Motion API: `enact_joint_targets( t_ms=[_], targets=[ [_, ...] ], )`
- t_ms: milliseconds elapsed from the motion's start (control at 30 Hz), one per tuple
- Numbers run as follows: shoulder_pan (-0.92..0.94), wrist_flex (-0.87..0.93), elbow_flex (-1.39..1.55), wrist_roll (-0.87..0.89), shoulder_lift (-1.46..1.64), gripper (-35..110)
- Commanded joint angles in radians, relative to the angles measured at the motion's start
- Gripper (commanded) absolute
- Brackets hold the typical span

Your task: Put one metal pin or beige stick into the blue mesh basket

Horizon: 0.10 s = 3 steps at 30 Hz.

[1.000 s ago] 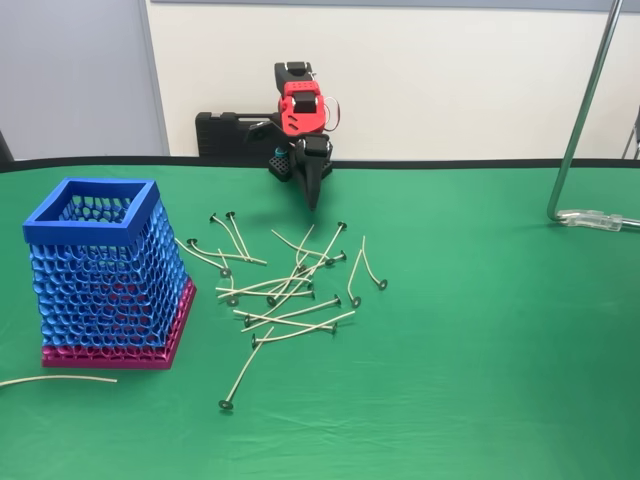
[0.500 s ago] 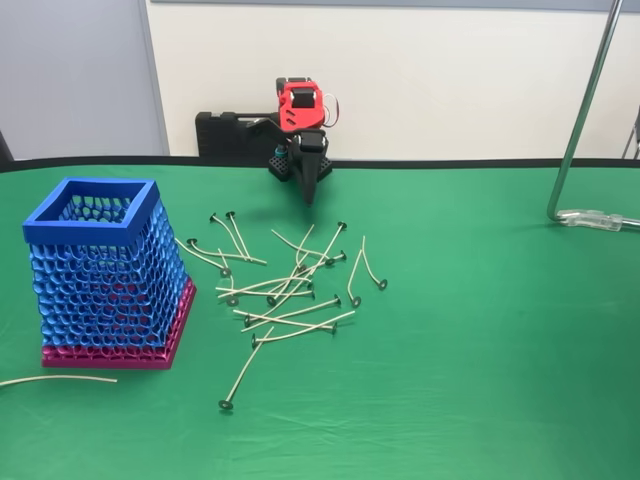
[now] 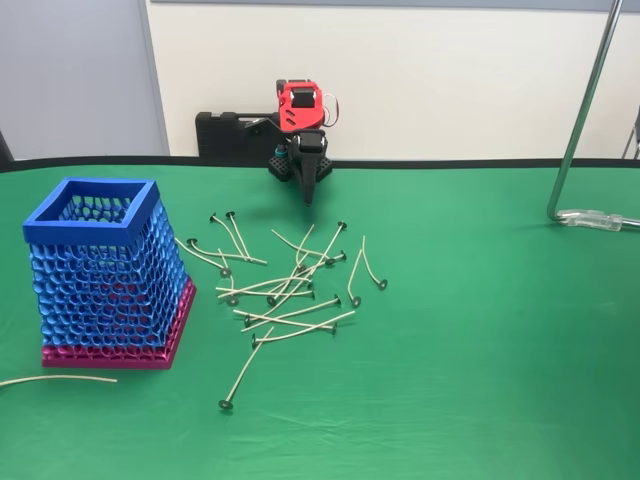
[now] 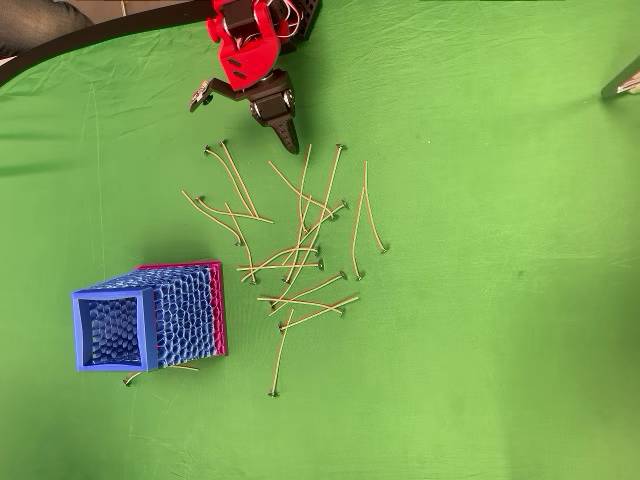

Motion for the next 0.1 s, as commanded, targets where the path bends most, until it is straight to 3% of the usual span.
enact_joint_targets(
  t_ms=[0,67],
  targets=[
    [0.006,0.006,0.005,-0.002,0.009,1],
    [0.006,0.006,0.005,-0.002,0.009,1]
  ],
)
